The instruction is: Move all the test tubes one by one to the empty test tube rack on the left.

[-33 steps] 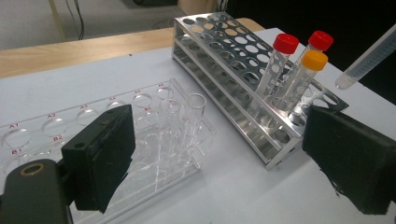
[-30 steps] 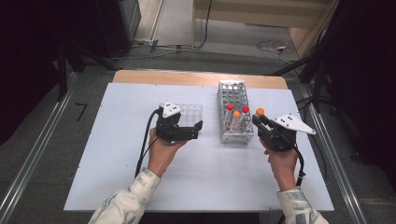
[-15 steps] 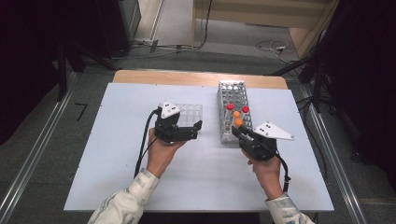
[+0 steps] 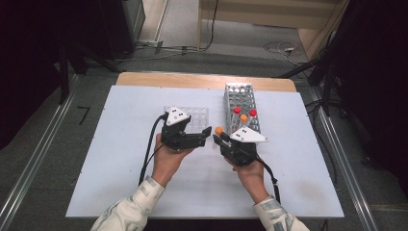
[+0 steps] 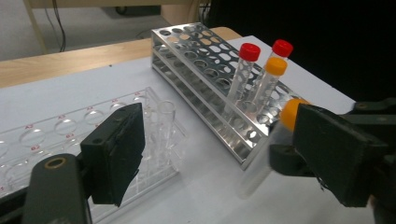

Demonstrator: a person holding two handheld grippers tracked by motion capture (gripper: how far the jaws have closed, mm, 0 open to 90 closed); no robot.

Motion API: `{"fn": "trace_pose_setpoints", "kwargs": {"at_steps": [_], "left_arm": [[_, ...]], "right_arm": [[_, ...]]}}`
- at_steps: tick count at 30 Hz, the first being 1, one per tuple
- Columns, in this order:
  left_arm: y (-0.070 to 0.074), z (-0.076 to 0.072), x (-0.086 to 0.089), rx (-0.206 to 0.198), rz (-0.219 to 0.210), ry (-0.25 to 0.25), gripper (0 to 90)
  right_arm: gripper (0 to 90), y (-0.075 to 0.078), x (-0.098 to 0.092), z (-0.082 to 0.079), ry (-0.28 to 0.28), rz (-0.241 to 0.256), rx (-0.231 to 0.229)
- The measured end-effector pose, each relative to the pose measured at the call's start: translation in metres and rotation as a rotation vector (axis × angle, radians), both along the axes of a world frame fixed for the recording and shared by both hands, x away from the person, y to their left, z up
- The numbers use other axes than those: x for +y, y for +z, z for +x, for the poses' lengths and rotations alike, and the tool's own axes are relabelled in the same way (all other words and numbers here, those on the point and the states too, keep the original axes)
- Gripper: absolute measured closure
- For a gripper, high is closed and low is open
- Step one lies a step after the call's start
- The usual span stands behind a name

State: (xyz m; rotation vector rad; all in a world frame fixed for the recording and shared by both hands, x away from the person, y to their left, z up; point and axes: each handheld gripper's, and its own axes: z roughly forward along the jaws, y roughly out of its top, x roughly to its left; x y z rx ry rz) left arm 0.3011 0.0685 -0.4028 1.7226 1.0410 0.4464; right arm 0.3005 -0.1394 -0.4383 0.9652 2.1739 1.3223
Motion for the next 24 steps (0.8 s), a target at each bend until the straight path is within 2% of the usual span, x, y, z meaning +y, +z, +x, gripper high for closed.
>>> {"fn": "trace_pose_setpoints", "kwargs": {"at_steps": [4,9,11,22,24], "left_arm": [[0.0,-0.003,-0.003,-0.015,0.004,-0.016,26.5],[-0.002,-0.004,-0.006,-0.022,0.012,-0.047,40.8],[-0.004,-0.005,-0.008,-0.025,0.039,-0.058,44.8],[-0.008,-0.005,-0.009,-0.022,0.072,-0.066,68.1],[-0.008,-0.005,-0.009,-0.021,0.076,-0.067,69.1]], "right_arm": [[71.6,-0.003,0.012,0.002,0.016,-0.015,0.003],[71.6,-0.003,0.022,0.003,0.029,-0.012,0.004],[71.7,-0.003,0.026,0.003,0.034,-0.011,0.005],[71.6,0.0,0.031,0.001,0.045,-0.014,-0.001],[71.4,0.0,0.031,0.001,0.047,-0.016,0.001]]}}
